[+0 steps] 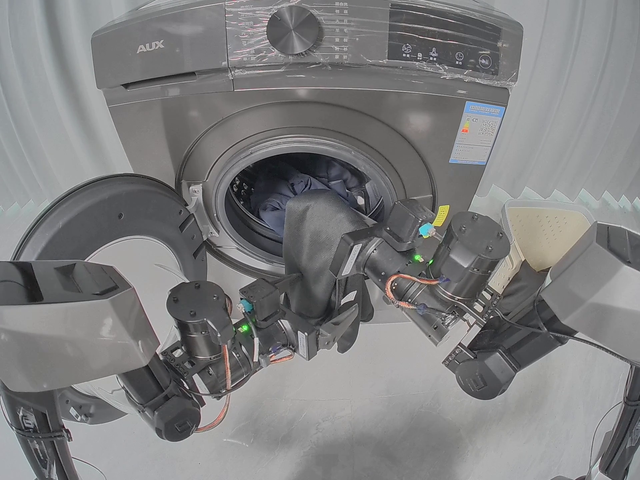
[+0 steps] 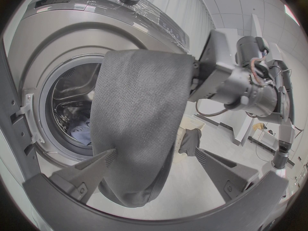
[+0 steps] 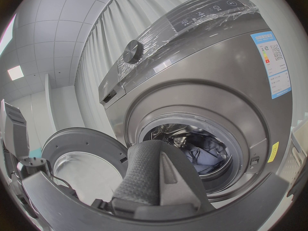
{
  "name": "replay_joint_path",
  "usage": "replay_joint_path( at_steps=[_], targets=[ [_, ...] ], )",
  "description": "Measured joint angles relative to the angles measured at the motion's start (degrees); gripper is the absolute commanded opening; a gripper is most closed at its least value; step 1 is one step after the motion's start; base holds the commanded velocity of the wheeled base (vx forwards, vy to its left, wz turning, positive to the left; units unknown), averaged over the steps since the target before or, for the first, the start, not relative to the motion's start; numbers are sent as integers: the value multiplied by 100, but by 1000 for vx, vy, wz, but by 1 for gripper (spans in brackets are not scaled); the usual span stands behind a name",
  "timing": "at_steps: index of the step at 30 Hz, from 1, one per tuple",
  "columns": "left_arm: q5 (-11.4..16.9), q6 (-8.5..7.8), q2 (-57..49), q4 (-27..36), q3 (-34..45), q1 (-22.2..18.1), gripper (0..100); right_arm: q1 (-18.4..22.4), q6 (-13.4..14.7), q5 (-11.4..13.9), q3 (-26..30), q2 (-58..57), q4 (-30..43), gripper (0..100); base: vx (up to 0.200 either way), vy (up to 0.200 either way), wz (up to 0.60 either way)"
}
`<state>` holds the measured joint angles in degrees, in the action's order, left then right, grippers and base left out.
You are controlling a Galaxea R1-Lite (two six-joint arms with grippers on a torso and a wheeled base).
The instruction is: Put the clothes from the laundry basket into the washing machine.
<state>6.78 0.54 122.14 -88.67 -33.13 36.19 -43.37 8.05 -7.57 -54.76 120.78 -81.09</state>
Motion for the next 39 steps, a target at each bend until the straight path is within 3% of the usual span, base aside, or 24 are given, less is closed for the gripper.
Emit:
replay_joint_path(
  at_steps=[8,17,22,23,34,39],
  targets=[
    [-311,132,350,-1,-634,-41,100,-43,27,-17,-6,-4,0,0,0,0,0],
    [-378,173,763,5,-1201,-87,100,-94,99,-28,30,-9,0,0,0,0,0],
    [-577,312,945,11,-1428,-224,100,-98,126,-165,49,-20,-1,0,0,0,0],
    [-605,332,967,11,-1463,-263,0,-98,137,-173,63,-28,-1,0,0,0,0],
    [-702,483,837,7,-1542,-356,0,24,244,-321,361,-91,0,0,0,0,0],
    [-756,545,482,7,-1397,-360,0,187,251,-335,763,-96,2,0,0,0,0]
  ],
)
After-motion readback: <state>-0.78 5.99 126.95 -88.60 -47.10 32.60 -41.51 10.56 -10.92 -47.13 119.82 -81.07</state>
